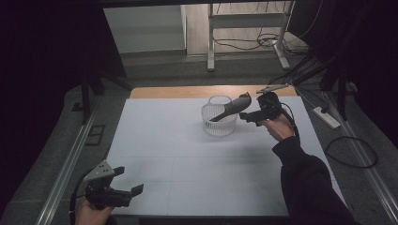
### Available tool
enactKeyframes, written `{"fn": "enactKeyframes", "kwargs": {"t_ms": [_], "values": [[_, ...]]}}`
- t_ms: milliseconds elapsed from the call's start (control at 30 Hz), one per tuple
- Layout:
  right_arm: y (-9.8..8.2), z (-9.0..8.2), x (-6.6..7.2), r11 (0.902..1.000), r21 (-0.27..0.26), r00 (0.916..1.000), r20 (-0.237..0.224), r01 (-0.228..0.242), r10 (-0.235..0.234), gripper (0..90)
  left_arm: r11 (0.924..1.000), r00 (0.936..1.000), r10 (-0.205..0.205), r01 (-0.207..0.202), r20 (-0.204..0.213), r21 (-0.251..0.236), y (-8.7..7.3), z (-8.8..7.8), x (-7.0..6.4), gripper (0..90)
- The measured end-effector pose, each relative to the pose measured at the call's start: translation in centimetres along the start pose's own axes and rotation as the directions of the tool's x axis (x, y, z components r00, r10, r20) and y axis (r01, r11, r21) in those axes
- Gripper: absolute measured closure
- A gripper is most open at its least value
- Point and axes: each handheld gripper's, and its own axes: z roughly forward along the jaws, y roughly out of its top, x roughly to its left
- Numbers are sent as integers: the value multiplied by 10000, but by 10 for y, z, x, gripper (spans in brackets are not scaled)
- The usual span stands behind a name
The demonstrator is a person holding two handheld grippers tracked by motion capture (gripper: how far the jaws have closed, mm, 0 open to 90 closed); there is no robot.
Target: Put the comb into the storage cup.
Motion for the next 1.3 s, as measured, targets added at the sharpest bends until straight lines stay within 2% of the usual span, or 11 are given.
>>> {"fn": "enactKeyframes", "kwargs": {"t_ms": [300,500,567,833,1300], "values": [[-8,-9,4,9995,-307,10000,67,9,-7,0,9999,9999,-104,104,10,-95,0,-1,1,0],[-14,-13,7,9983,-579,9999,-124,-25,18,0,10000,9999,-23,22,-165,-54,0,-1,0,0],[-14,-13,8,9986,-522,9999,-52,116,-118,0,10000,9996,38,-38,-272,-17,0,-2,-1,0],[-22,-16,14,9993,-339,9998,-120,168,-172,0,9996,9985,265,-268,-481,-57,-1,-2,-2,0],[-34,-18,24,9995,-146,9994,-157,293,-295,0,9998,9989,149,-155,-448,-116,-1,-2,-1,0]]}}
